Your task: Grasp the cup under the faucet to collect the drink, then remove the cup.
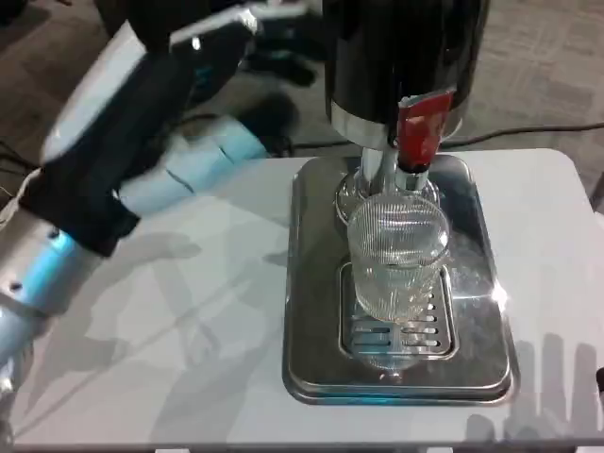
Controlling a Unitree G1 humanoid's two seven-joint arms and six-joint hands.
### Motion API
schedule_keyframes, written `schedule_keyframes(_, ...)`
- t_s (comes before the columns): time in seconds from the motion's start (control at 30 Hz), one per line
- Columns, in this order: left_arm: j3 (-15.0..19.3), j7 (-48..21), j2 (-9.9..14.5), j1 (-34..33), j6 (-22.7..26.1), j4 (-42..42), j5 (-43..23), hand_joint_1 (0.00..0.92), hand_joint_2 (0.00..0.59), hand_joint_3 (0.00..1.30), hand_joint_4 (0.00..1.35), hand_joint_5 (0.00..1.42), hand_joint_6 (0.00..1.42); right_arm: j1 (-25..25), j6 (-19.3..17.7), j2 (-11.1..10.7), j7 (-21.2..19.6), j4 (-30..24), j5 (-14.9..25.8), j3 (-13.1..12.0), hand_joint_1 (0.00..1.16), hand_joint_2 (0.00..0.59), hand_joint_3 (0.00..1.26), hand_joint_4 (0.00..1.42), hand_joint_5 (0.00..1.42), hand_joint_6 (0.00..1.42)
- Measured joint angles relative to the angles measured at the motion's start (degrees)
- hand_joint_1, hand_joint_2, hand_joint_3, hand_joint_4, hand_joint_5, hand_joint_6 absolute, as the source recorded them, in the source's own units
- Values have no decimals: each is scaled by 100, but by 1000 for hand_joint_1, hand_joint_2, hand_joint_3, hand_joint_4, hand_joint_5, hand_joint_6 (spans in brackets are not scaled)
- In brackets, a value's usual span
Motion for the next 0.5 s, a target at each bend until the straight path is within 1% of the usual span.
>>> schedule_keyframes(0.1,10,-498,69,-474,585,4,-957,0,59,282,203,295,243,-1,-2,1,0,0,13,-14,211,478,134,0,0,143)
schedule_keyframes(0.2,-5,-767,100,-709,968,22,-1409,0,53,262,178,261,207,1,-5,1,-5,0,79,-48,211,473,134,0,0,143)
schedule_keyframes(0.23,-31,-900,107,-854,1189,56,-1630,0,52,254,168,256,198,2,-15,1,-8,0,91,-69,211,472,134,0,0,143)
schedule_keyframes(0.33,-83,-1087,113,-1115,1508,93,-1923,0,44,222,123,212,153,3,-44,2,-11,0,107,-103,212,475,134,0,0,143)
schedule_keyframes(0.43,-248,-1353,98,-1455,1989,317,-2285,0,44,211,110,197,119,4,-77,2,-16,0,153,-142,212,467,134,0,0,132)
schedule_keyframes(0.5,-281,-1413,73,-1538,2131,405,-2352,0,44,209,108,194,115,5,-93,2,-18,0,201,-165,211,467,134,0,0,130)
